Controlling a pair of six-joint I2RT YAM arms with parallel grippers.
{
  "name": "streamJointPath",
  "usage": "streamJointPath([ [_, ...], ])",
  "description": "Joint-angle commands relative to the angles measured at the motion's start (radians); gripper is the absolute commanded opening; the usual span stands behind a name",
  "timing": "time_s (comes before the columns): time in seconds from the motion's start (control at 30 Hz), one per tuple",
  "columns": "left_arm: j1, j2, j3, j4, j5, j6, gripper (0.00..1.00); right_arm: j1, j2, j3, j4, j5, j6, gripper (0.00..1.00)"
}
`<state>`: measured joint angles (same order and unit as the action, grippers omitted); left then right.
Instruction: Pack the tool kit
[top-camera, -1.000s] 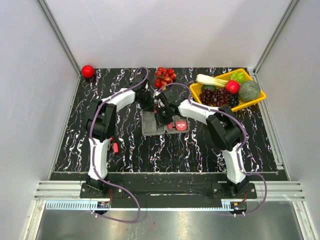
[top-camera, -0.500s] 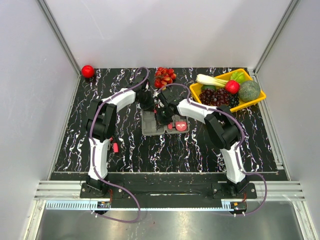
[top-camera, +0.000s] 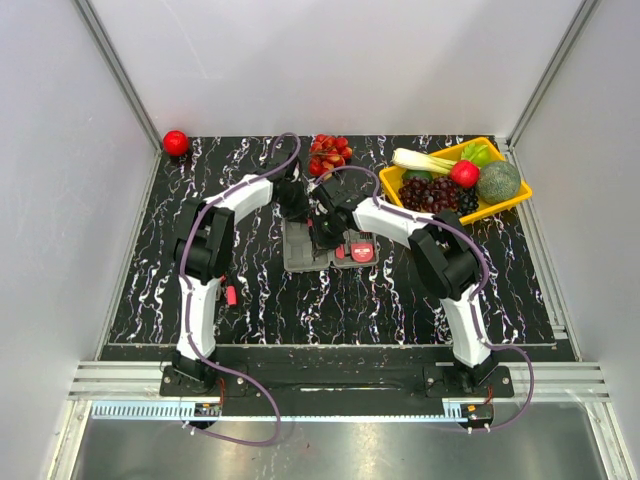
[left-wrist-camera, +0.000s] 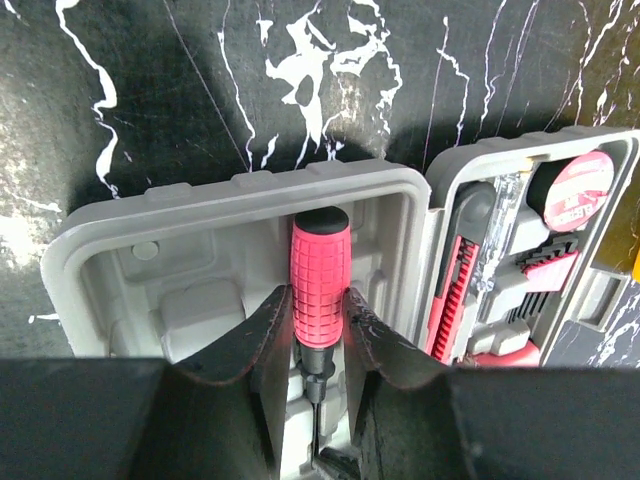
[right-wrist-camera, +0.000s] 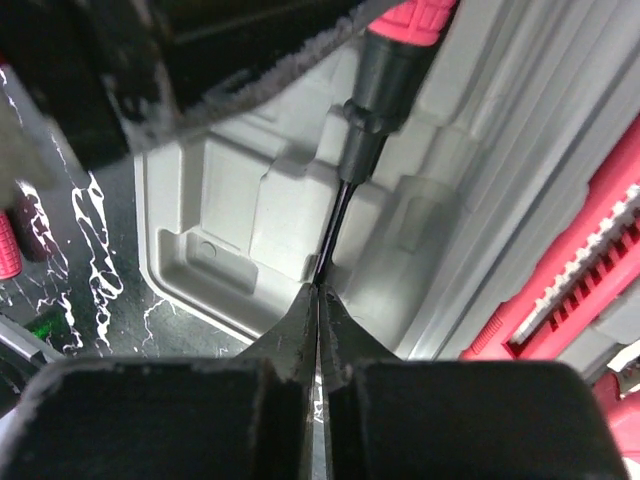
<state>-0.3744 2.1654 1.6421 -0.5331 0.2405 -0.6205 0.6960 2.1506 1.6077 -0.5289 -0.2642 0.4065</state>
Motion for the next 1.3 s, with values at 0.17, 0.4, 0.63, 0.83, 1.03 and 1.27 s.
streamJointPath([
  [0.17, -0.006, -0.243, 0.122, -0.061, -0.107, 0.087, 0.65, 0.01, -0.193, 0.021, 0.105, 0.108, 0.051, 0.27],
  [0.4, 0.02, -0.464, -0.062, -0.137, -0.236, 0.169, 0.76, 0.01, -0.285, -0.052, 0.116, 0.138, 0.067, 0.48],
  [0.63, 0.026, -0.636, -0.327, -0.405, -0.464, 0.142, 0.75, 0.008, -0.321, -0.124, 0.083, 0.204, 0.084, 0.5],
  [0.83, 0.029, -0.788, -0.588, -0.371, -0.411, 0.056, 0.74, 0.008, -0.35, -0.126, -0.017, 0.227, 0.094, 0.5],
  [1.03, 0.029, -0.774, -0.722, -0.35, -0.365, 0.054, 0.49, 0.008, -0.396, -0.184, -0.057, 0.235, 0.13, 0.5],
  [1.27, 0.032, -0.751, -0.743, -0.337, -0.444, 0.056, 0.52, 0.008, -0.442, -0.256, -0.057, 0.227, 0.161, 0.49],
])
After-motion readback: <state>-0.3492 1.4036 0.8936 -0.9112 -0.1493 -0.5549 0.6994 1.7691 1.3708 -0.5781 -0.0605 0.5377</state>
